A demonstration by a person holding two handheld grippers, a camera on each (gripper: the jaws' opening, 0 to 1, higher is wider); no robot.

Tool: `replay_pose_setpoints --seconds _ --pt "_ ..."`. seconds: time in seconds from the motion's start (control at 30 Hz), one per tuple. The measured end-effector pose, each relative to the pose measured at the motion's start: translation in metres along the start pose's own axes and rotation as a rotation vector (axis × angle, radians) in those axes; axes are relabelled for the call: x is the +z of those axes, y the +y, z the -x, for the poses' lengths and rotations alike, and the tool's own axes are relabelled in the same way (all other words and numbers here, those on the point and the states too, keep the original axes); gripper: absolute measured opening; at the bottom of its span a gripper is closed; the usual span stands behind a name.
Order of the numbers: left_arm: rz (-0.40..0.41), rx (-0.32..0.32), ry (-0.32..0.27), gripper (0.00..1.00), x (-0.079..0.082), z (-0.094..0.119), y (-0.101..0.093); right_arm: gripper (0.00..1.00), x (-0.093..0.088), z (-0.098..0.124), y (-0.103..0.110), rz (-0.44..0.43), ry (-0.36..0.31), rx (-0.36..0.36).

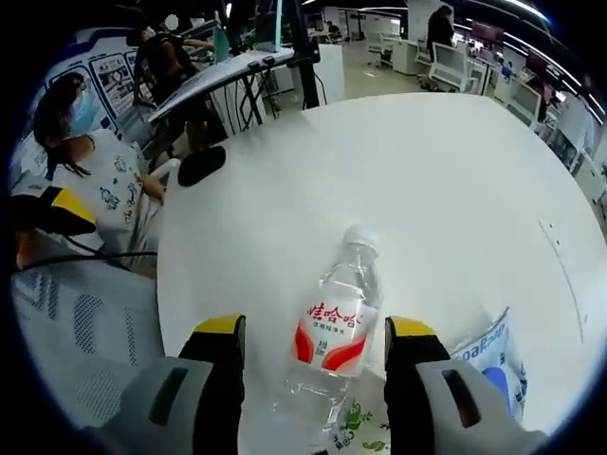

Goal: Arrange the tabletop items into an orderly group along one side of the table until the central work area is clear of visible clutter.

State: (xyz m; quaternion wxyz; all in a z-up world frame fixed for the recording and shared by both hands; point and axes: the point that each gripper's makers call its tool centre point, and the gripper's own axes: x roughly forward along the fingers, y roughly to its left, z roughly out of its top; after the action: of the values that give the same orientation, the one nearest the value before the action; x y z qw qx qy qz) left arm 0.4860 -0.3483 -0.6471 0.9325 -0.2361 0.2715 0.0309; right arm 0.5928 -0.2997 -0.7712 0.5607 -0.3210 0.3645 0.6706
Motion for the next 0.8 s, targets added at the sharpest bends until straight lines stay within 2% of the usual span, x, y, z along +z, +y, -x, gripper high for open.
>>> replay_pose_setpoints --seconds 0.1,0.17,0.43,0.57,0.8 --pt "-0.003 -0.003 0.006 0.89 -0.001 0.0 -0.001 0.57 -0.001 -0.01 -0.006 -0.004 0.014 -0.001" --pt "-0.006 -0.004 0.01 0.89 -0.002 -0.001 -0.001 0.57 -0.004 -0.005 -0.004 -0.008 0.018 -0.002" --pt "0.002 -0.006 0.008 0.89 -0.001 -0.002 0.001 0.55 -0.003 -0.02 -0.01 -0.053 0.033 -0.02" --pt "0.003 -0.01 0.013 0.89 -0.001 -0.002 0.001 0.54 -0.005 -0.035 -0.016 -0.091 0.056 -0.034" --pt "0.006 -0.013 0.014 0.89 -0.002 -0.002 0.001 0.5 -0.005 -0.032 -0.021 -0.087 0.066 -0.062"
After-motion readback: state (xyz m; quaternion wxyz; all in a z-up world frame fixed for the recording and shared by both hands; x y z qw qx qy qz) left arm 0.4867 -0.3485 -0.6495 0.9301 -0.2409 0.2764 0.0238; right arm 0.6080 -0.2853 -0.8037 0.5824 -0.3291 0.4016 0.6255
